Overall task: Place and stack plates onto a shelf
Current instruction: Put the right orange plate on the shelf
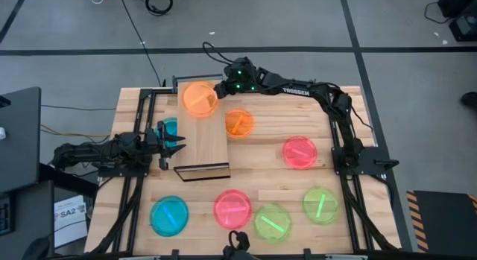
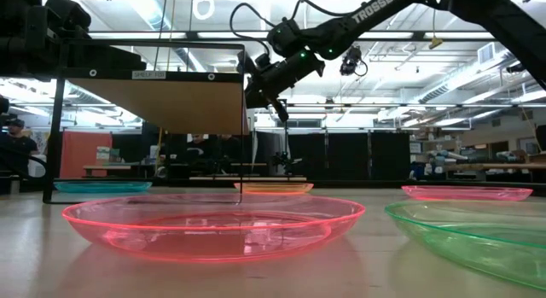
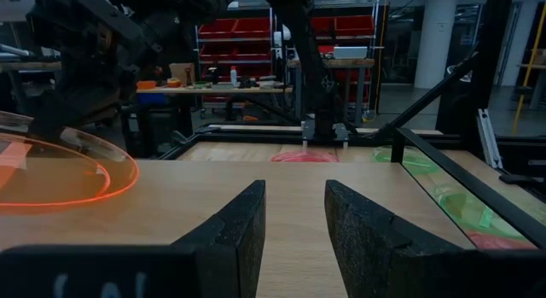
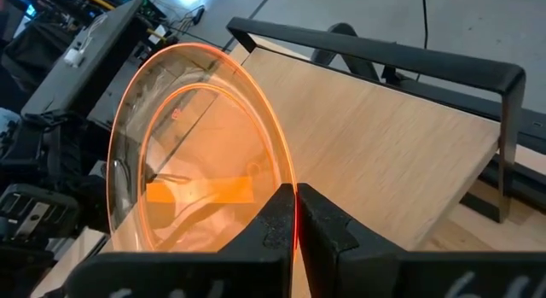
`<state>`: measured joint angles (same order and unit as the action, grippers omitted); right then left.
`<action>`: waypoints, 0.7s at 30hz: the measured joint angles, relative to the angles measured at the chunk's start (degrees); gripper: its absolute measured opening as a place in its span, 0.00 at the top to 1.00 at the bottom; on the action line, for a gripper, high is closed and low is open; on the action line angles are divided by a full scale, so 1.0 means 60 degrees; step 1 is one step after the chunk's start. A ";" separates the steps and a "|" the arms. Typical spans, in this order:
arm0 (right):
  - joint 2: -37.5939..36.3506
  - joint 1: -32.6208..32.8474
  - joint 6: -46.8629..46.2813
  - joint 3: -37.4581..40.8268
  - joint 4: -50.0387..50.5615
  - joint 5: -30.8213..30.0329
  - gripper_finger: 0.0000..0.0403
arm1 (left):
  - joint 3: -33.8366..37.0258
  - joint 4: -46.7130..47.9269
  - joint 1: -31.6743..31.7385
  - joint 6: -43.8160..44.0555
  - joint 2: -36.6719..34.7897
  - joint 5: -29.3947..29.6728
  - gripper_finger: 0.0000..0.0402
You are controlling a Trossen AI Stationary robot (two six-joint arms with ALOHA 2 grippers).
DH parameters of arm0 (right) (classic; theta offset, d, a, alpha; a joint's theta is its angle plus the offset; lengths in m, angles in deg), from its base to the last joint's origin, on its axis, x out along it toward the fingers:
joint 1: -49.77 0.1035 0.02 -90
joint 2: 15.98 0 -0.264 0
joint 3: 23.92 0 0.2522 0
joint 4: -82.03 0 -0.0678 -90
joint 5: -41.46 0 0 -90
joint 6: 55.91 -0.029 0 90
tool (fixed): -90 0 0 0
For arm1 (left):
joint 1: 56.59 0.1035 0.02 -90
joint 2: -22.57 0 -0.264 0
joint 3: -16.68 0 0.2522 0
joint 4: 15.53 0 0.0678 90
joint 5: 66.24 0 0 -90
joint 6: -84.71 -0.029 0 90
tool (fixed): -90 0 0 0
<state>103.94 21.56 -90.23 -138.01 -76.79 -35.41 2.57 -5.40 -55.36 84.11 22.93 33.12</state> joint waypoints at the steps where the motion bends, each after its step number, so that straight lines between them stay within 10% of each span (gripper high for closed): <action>1: 0.0000 0.0000 0.0003 0.0000 0.0000 0.0002 0.95 | 0.0002 -0.0004 0.0002 0.0000 0.0000 0.0000 0.68; 21: -0.0004 -0.0059 0.0260 0.0000 -0.0004 -0.0714 0.95 | 0.0002 -0.0002 0.0001 0.0000 0.0000 0.0000 0.68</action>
<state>103.92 21.20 -88.67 -138.01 -76.81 -39.69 2.58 -5.42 -55.36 84.11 22.93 33.12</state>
